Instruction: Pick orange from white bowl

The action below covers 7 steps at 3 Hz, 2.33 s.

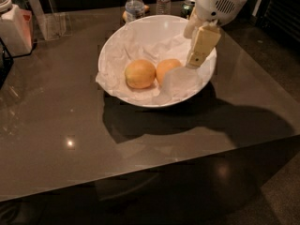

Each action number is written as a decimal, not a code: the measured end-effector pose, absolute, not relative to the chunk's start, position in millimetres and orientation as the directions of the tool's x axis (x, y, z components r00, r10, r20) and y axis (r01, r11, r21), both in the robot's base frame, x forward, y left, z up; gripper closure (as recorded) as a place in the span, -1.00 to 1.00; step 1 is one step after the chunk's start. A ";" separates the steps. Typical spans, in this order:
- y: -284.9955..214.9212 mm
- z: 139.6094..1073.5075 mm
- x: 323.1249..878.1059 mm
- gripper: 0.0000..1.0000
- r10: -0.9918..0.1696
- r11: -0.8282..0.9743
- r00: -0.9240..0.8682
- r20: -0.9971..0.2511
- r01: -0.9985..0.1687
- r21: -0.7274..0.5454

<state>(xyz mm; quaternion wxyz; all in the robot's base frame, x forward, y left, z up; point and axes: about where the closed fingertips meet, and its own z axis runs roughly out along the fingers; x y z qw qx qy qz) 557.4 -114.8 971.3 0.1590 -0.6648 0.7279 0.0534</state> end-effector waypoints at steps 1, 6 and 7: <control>-112.6 983.8 564.2 -0.34 -0.951 0.096 -0.046 -0.304 -0.984 -0.152; -73.8 882.2 591.6 -0.34 -0.803 0.034 -0.078 -0.591 -0.996 0.086; -59.3 870.2 579.3 -0.30 -0.807 0.026 -0.090 -0.583 -0.993 0.117</control>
Offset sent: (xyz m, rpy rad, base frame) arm 0.0253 -0.0032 -0.0099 0.1035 0.0945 0.0924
